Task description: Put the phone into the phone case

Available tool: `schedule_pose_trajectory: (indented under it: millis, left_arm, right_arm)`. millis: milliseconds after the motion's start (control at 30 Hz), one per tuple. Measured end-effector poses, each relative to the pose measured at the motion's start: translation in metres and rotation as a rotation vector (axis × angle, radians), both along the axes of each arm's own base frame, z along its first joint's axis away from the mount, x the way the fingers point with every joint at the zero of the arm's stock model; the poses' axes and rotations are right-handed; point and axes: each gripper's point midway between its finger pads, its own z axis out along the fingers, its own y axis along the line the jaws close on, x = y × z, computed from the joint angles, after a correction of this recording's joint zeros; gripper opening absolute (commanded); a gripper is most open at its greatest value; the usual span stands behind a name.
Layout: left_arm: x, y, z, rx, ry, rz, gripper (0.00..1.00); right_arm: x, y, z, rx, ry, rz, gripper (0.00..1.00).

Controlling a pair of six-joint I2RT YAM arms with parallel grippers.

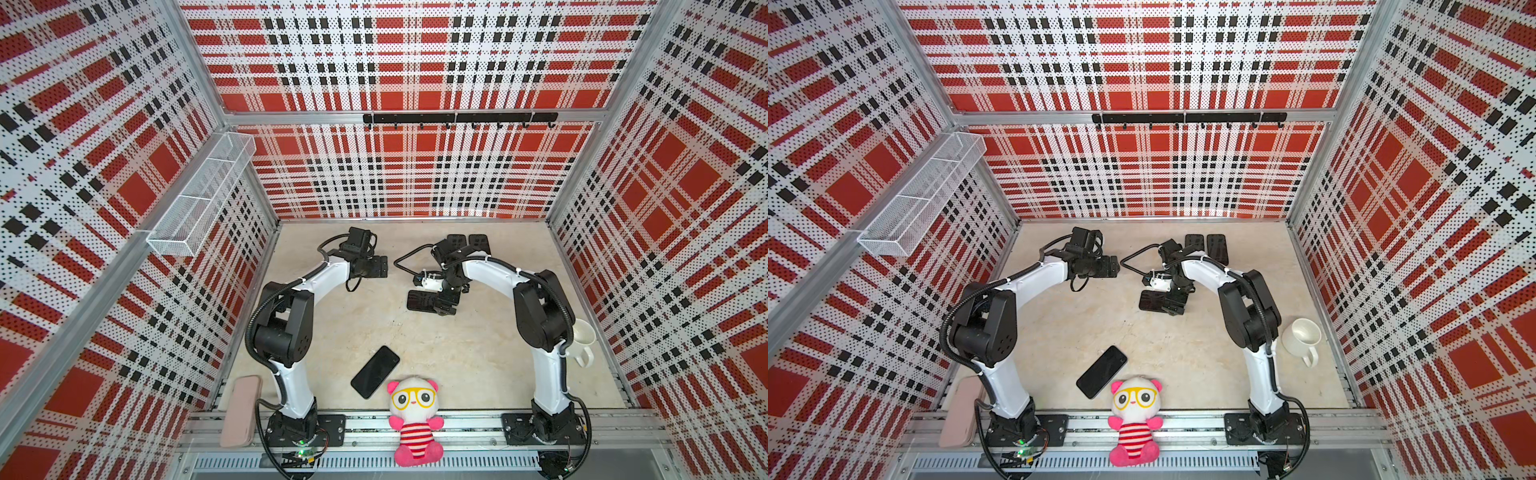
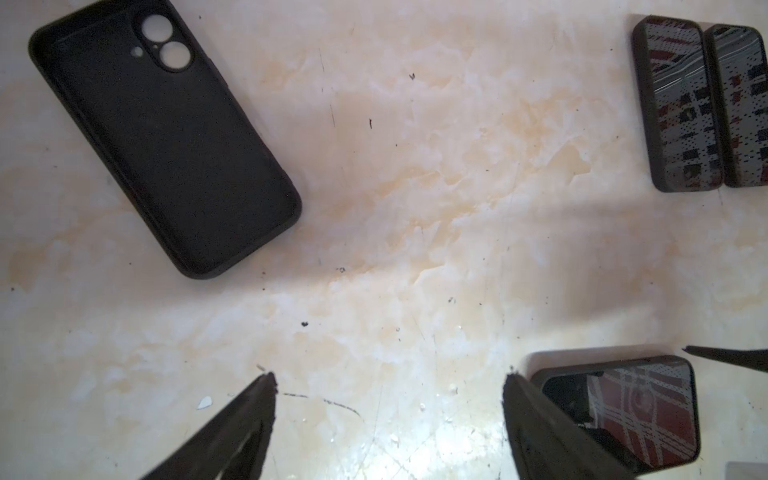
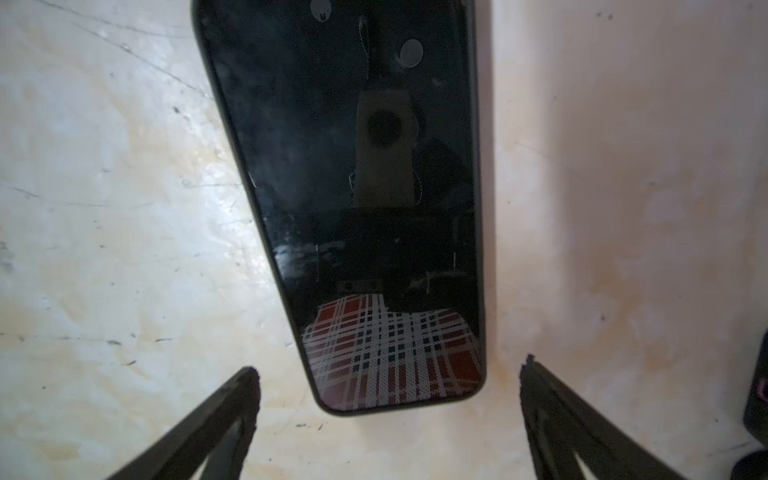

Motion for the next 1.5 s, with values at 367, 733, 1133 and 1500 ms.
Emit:
schedule_pose_trajectory:
  millis: [367, 733, 1133, 1500]
  left_arm:
    - [0.001, 0.007, -0.001, 0.001, 0.004, 0.009, 0.88]
    - [0.001, 0.008, 0.000, -0.001, 0.004, 0.009, 0.88]
    - [0.002, 0.010, 0.007, -0.009, -0.009, 0.014, 0.88]
    - [0.003, 0.011, 0.018, -0.028, -0.027, 0.012, 0.88]
  right_arm:
    - [0.002, 0.002, -0.017, -0.022, 0.031, 0.036, 0.90]
    - [0.003, 0.004, -0.017, -0.014, 0.021, -0.030, 0.69]
    - [0.019, 0.013, 0.022, 0.120, -0.051, -0.381, 0.61]
    - [0.057, 0.012, 0.040, 0.221, -0.157, -0.757, 0.54]
